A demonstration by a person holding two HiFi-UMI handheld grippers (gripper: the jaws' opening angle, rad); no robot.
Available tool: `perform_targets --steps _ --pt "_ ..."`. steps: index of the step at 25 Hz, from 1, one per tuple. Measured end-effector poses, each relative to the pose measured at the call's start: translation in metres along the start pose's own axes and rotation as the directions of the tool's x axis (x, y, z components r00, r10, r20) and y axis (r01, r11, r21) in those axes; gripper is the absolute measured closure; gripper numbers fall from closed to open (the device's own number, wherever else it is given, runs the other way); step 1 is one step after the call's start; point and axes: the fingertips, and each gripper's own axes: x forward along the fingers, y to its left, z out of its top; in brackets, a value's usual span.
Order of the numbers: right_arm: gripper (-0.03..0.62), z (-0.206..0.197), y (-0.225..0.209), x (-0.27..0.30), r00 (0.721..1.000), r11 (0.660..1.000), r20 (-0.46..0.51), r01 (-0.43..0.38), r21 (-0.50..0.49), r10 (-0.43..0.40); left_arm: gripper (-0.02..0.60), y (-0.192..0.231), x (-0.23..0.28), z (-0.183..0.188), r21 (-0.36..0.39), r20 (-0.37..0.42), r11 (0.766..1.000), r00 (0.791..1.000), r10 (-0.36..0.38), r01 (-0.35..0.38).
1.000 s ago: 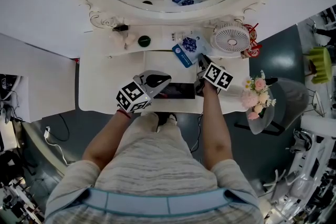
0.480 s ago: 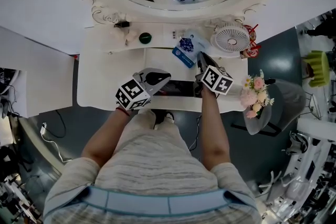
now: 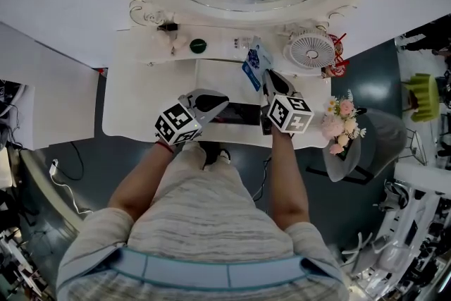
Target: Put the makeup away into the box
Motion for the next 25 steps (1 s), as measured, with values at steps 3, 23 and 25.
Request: perform_targets --steps 3,23,25 --pt "0.585 0.001 0.015 -0.010 0.999 0.988 -0.038 -0.034 -0.152 0.028 0.568 -0.004 -0.004 -0.001 0.008 -0.003 1.000 1.000 0.006 -0.006" --pt "0.585 -0.047 0.097 -0.068 0.931 0.687 -0.344 -0.332 -0.647 0.126 0.568 -0.017 -0.038 -0.011 -0.010 0.027 0.995 0.995 0.096 -0.096" --pt "0.585 -0.051 0.103 -0.069 0.926 0.642 -0.363 -0.344 -0.685 0.109 0.568 -0.017 -0.042 -0.013 -0.015 0.028 0.994 0.994 0.109 -0.108"
